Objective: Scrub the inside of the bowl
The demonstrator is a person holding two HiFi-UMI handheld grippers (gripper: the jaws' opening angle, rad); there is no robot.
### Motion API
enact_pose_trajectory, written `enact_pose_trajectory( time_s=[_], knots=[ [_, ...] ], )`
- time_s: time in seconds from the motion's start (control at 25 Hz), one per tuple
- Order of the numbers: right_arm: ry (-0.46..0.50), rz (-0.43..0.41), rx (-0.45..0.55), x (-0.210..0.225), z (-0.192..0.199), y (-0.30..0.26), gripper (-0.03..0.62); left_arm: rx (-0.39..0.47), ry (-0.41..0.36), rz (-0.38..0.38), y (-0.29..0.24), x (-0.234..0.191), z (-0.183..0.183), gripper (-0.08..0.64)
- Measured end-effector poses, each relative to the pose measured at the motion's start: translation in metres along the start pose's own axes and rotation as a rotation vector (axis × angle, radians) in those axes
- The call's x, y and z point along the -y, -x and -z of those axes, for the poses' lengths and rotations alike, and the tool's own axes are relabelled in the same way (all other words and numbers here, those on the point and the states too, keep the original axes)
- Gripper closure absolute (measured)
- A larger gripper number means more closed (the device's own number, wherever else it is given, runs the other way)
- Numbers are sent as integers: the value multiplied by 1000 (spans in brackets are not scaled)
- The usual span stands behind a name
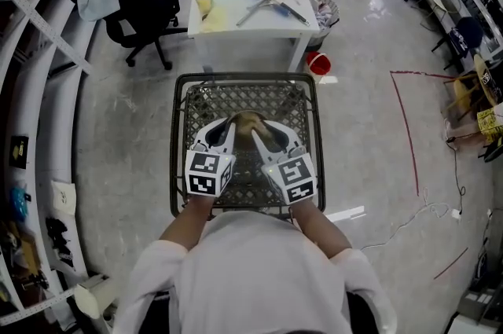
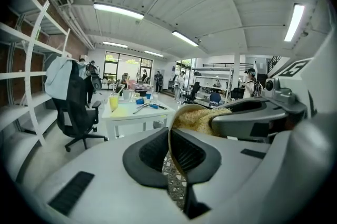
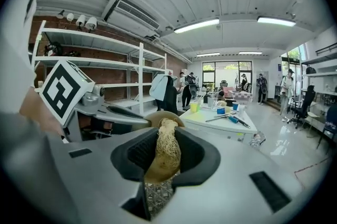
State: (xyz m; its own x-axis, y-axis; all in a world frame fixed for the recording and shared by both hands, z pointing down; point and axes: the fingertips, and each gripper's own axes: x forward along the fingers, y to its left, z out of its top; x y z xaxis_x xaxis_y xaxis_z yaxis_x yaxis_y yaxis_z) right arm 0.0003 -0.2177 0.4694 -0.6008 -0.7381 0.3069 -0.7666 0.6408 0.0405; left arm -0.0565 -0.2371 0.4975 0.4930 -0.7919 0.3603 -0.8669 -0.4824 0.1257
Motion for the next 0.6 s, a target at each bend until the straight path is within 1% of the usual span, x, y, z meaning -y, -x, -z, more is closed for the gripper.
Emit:
enact_pose_trajectory(
  time_s=[0.08, 0.2, 0.4, 0.6],
  knots=[
    [-16, 33, -9, 9, 4, 6, 492, 2, 8, 0, -1, -2, 0, 517],
    [-41, 42, -28, 10, 13, 13, 492, 6, 25, -3, -4, -7, 0, 517],
    [-80, -2, -56, -4, 29, 17, 492, 4, 66, -15, -11, -16, 1, 517],
    [-87, -47, -52, -18, 31, 15, 492, 1, 99, -25, -14, -23, 4, 517]
  ],
)
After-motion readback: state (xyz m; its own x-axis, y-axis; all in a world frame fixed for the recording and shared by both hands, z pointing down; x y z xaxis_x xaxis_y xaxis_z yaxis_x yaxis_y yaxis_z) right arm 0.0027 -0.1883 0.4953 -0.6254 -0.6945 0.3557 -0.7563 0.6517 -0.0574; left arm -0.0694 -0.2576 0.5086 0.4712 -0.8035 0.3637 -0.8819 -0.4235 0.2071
